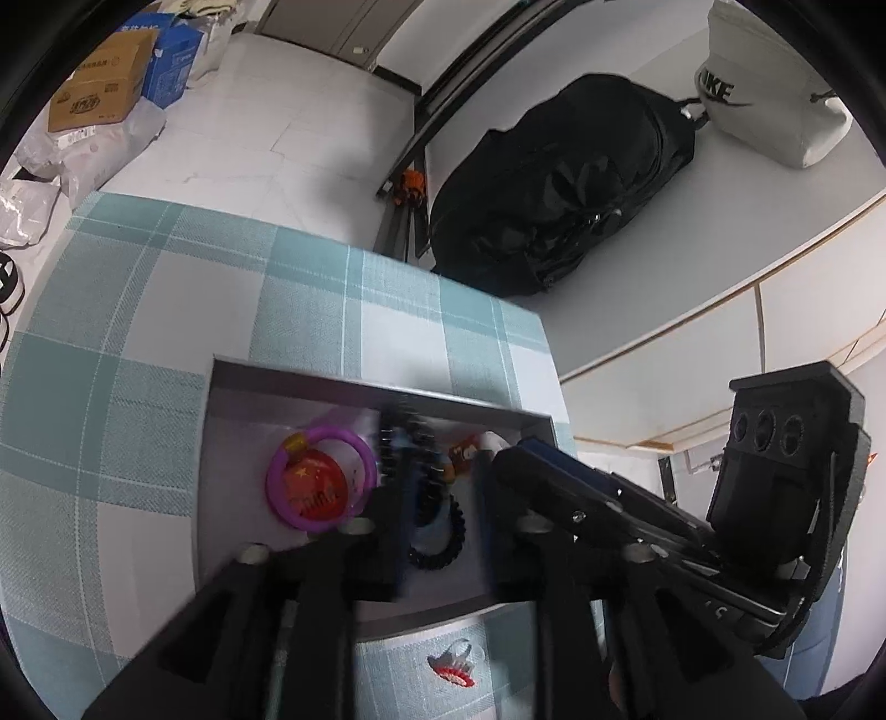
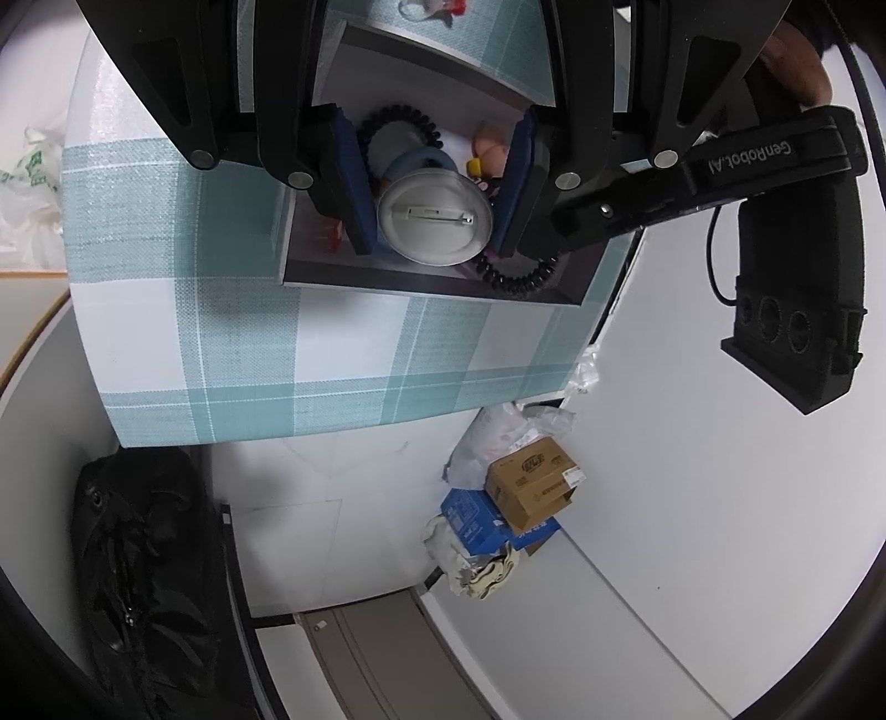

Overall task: Organize jewelry
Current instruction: 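Carry bracelet and white badge into the silver box and open both tools, then lift both tools out of the box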

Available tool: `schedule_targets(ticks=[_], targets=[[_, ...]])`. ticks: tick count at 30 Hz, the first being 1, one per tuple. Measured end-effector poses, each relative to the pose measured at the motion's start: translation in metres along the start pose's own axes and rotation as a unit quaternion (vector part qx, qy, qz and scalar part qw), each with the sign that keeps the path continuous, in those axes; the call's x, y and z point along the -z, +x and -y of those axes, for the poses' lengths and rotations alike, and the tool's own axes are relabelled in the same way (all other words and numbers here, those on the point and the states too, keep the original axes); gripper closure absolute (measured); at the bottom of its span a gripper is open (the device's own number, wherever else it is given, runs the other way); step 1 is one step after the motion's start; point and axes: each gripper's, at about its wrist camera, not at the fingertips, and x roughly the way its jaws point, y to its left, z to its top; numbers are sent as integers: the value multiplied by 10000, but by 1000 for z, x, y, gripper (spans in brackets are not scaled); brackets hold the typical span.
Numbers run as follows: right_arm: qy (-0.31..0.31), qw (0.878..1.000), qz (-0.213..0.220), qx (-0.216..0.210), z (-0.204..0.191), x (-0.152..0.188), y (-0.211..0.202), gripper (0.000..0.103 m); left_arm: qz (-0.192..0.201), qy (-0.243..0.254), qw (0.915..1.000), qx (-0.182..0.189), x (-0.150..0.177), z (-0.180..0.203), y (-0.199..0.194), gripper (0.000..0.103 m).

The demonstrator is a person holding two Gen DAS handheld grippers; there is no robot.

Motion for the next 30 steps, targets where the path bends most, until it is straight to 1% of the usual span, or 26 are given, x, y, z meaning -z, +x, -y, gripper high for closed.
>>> schedule_targets(ticks=[1, 3, 5, 6, 7, 8, 10, 16, 21, 27, 30], targets=[[-2, 10000, 32, 21, 0, 0, -2, 54, 12, 23, 10000, -51, 0, 1, -1, 76], [0, 9999, 134, 30, 0, -1, -6, 47, 4, -29, 10000, 26, 0, -1, -2, 70], [9, 9998, 218, 28, 0, -1, -11, 40, 45, -84, 9999, 30, 0, -3, -6, 55], [12, 9996, 271, 42, 0, -1, -14, 36, 100, -96, 9999, 26, 0, -4, -8, 53], [4, 9994, 337, 47, -1, -1, -17, 36, 136, -101, 9998, 38, 1, -4, -10, 52], [-5, 9993, 372, 43, -1, -1, -19, 35, 158, -99, 9998, 41, 1, -4, -13, 52], [-23, 9990, 436, 74, -3, 0, -24, 31, 175, -75, 9998, -24, 3, -3, -15, 52], [-119, 9984, 514, 190, -6, 7, -31, 24, 198, 7, 9996, -180, 12, -2, -20, 52], [-220, 9975, 608, 278, -10, 17, -39, 19, 349, 242, 9982, -429, 23, 2, -28, 51], [-277, 9969, 659, 329, -14, 32, -48, 17, 462, 520, 9960, -559, 38, 11, -36, 51], [-323, 9967, 648, 363, -16, 40, -50, 14, 546, 682, 9936, -718, 47, 15, -39, 51]])
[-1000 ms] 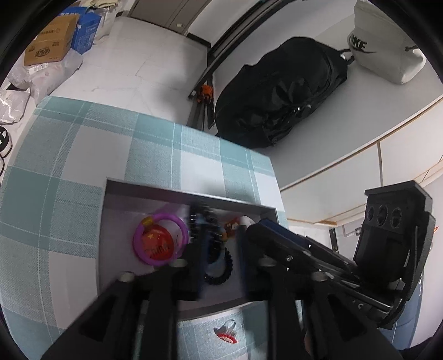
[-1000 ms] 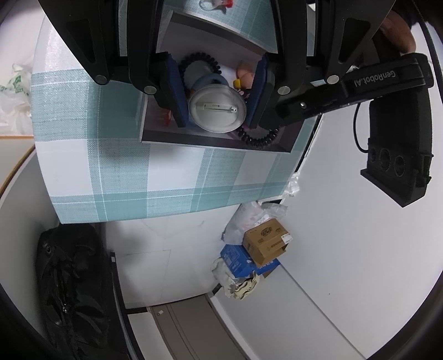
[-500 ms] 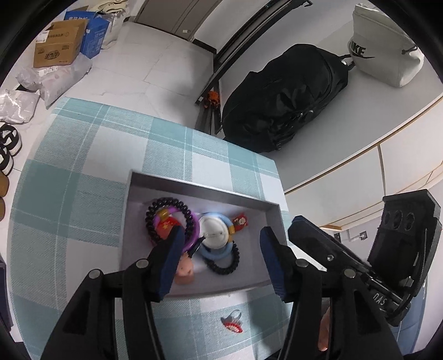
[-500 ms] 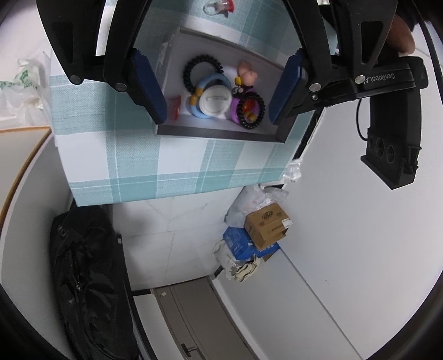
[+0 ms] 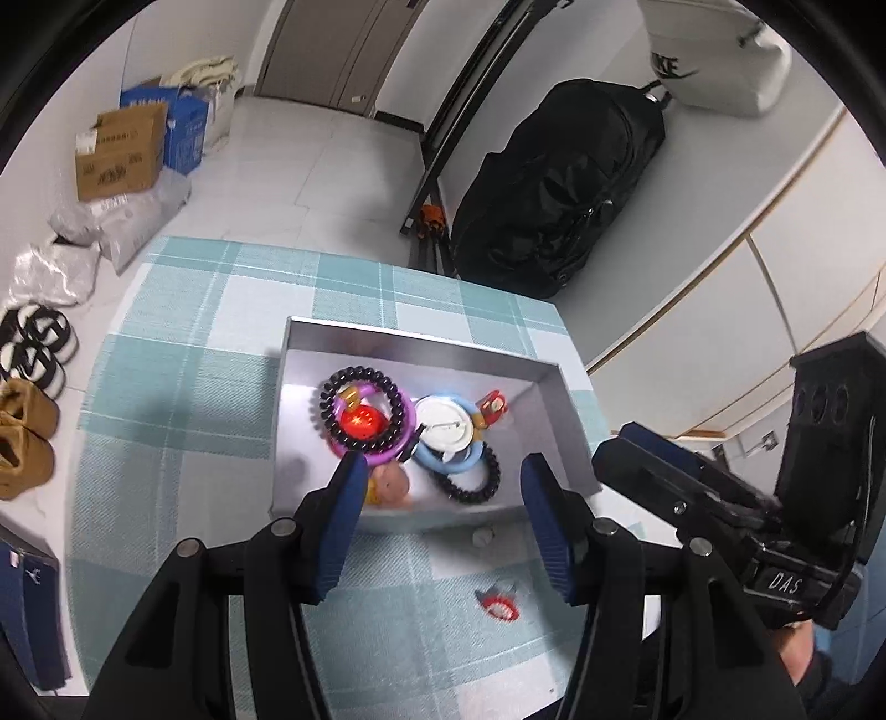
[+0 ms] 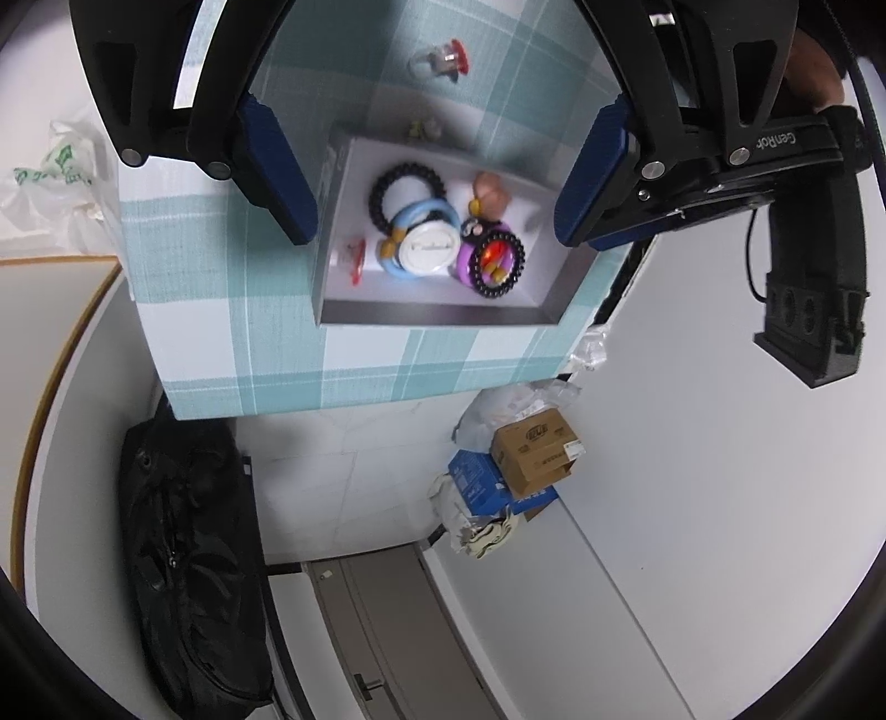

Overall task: Organize jewelry
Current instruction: 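Lift both tools out of the box, then grasp the red ring with clear stone with the left tool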

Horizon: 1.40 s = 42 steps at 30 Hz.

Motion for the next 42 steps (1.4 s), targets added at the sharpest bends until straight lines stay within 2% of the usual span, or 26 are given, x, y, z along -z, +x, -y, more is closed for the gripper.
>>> schedule_targets(ticks=[6, 7, 8, 10, 13, 17, 20, 23, 26, 28, 31, 36, 37, 40, 42], targets=[[23, 9999, 73, 135, 1, 14, -10, 6, -24, 179, 9998, -81, 18, 6, -4, 50], [24, 9998, 76, 172, 1, 16, -12, 5, -46, 236, 9997, -89, 22, 8, -4, 48], [26, 9998, 83, 192, 2, 18, -13, 5, -64, 279, 9995, -113, 25, 10, -3, 40], [67, 9997, 85, 222, 4, 22, -16, 4, -67, 351, 9993, -145, 31, 14, -2, 32], [185, 9995, 44, 267, 10, 27, -19, 2, -99, 446, 9989, -125, 40, 19, 0, 31], [404, 9987, -10, 319, 21, 35, -23, 1, -341, 513, 9981, -60, 49, 27, 13, 30], [523, 9981, -51, 313, 28, 39, -26, 1, -578, 833, 9948, 30, 59, 40, 25, 30], [639, 9975, -125, 284, 36, 41, -27, 0, -775, 1279, 9885, -240, 70, 55, 41, 30], [775, 9964, -182, 282, 44, 42, -28, 0, -935, 1357, 9852, -468, 75, 57, 54, 30], [851, 9959, -166, 246, 48, 42, -31, 0, -892, 1314, 9855, -595, 74, 55, 57, 30], [905, 9955, -149, 251, 52, 42, -33, 0, -876, 1215, 9869, -595, 71, 52, 58, 30], [975, 9947, -171, 275, 57, 43, -34, 0, -729, 1321, 9862, -682, 72, 55, 57, 31], [990, 9946, -164, 280, 57, 43, -34, 0, -692, 1365, 9856, -713, 72, 56, 57, 32], [1026, 9943, -119, 268, 59, 42, -37, 0, -884, 1435, 9824, -804, 73, 59, 65, 60], [1018, 9943, -110, 283, 58, 42, -38, 0, -880, 1480, 9824, -730, 73, 60, 64, 65]])
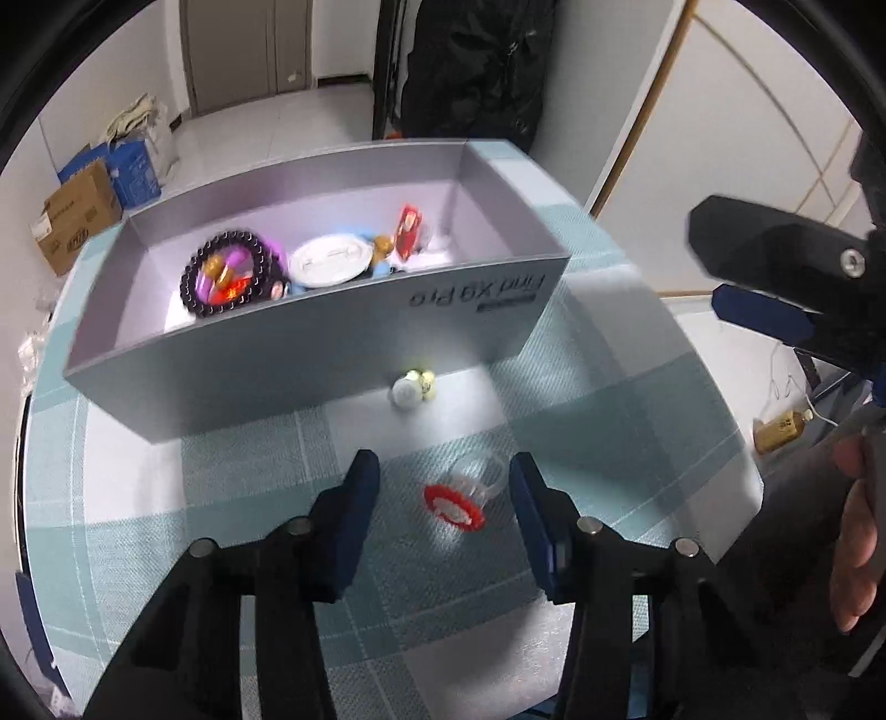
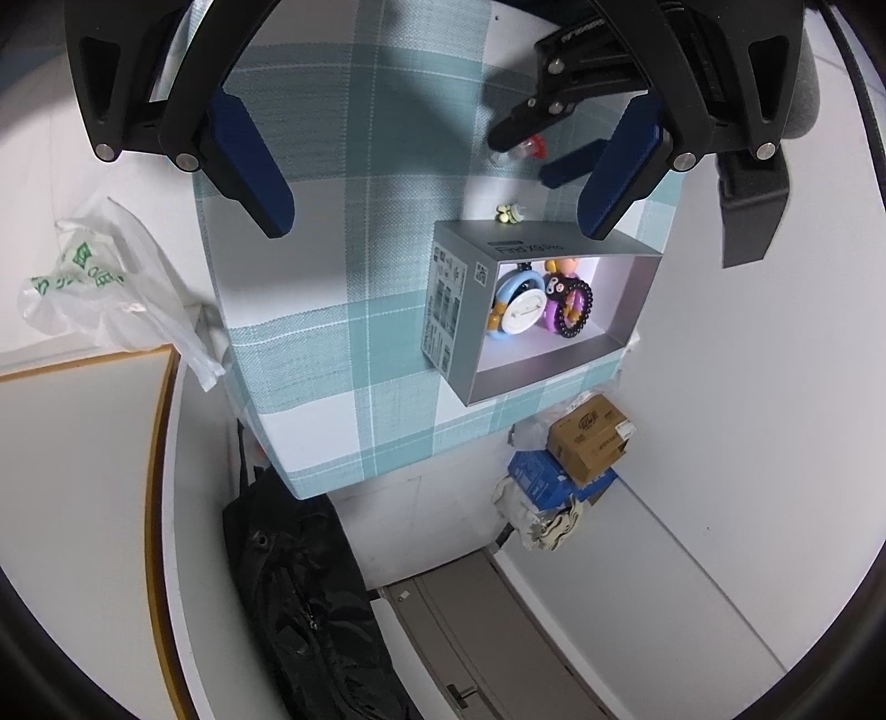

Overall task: Organize jewelry
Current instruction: 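Grasp the red ring with clear stone with the left tool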

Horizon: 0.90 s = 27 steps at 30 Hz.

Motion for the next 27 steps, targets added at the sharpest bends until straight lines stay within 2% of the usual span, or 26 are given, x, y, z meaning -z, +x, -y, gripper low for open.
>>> schedule_targets(ticks=[1, 2, 3, 7, 19, 25, 27], targets=[[-5, 10000, 1, 10, 0, 0, 0, 0, -13, -3, 10000, 20, -1, -1, 0, 69], [-5, 10000, 0, 22, 0, 0, 0, 0, -26, 8, 10000, 68, -1, -1, 0, 81], [0, 10000, -2, 28, 1, 0, 0, 0, -54, 10, 9999, 123, -1, 0, 0, 83], [29, 10000, -17, 45, 2, 1, 1, 0, -68, 84, 9999, 64, 0, 1, -1, 85], [27, 9999, -108, 109, 3, 2, 6, 0, -72, -94, 9996, 270, -4, -7, -3, 86], [56, 9996, -250, 66, 3, 6, 11, 0, 314, -545, 9971, 433, -6, -30, -34, 86], [69, 9994, -345, 50, 2, 7, 15, 0, 449, -881, 9934, 584, -6, -45, -45, 86]])
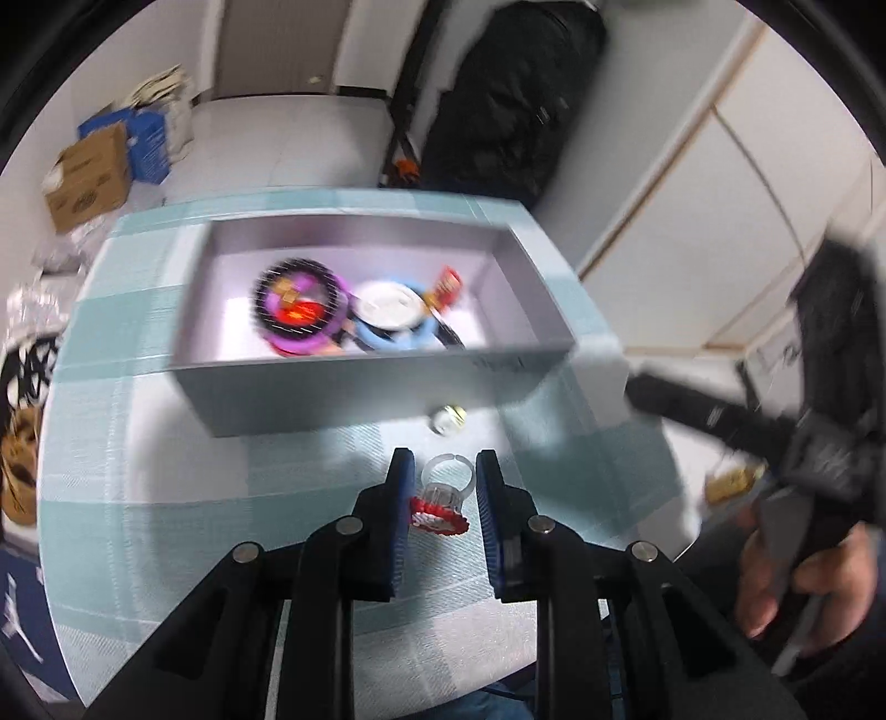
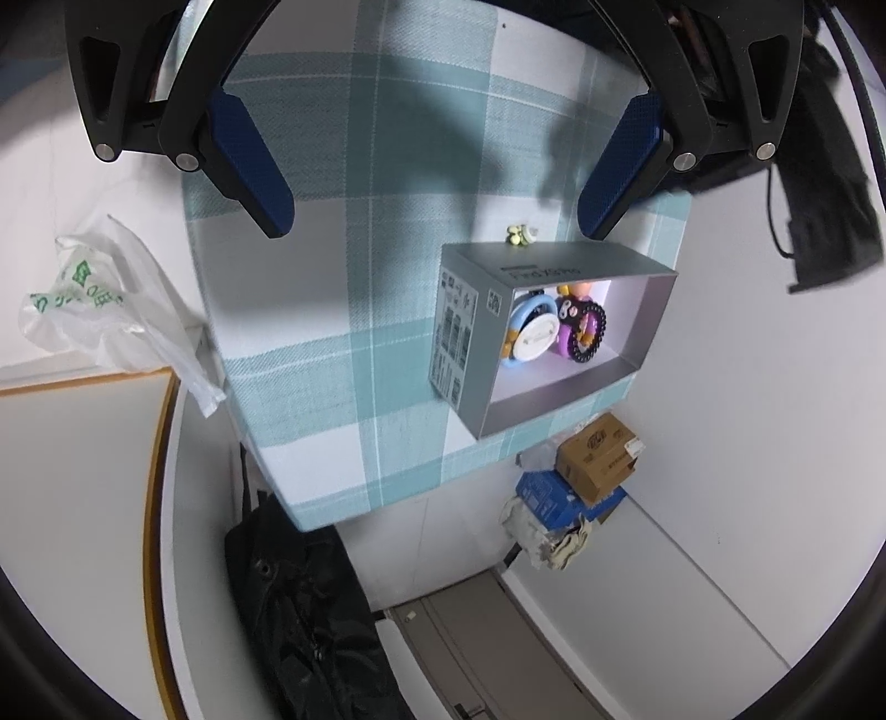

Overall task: Organize jewelry
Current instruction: 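Grasp the red ring with clear stone with the left tool, then grasp the small yellow-green charm with the right tool while the left holds the red ring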

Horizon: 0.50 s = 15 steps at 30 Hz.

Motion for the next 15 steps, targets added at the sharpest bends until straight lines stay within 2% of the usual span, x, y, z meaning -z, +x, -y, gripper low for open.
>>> schedule_targets(ticks=[6, 10, 15], targets=[[-272, 9994, -220, 49, -17, 7, 17, 1, 360, -455, 9982, 122, -7, -23, -28, 86], [-590, 9973, -267, 334, -33, 11, 31, 15, 482, -608, 9969, 153, -5, -33, -40, 86], [-765, 9950, -491, 417, -49, 17, 54, 28, 563, -795, 9952, 115, -7, -48, -47, 86]])
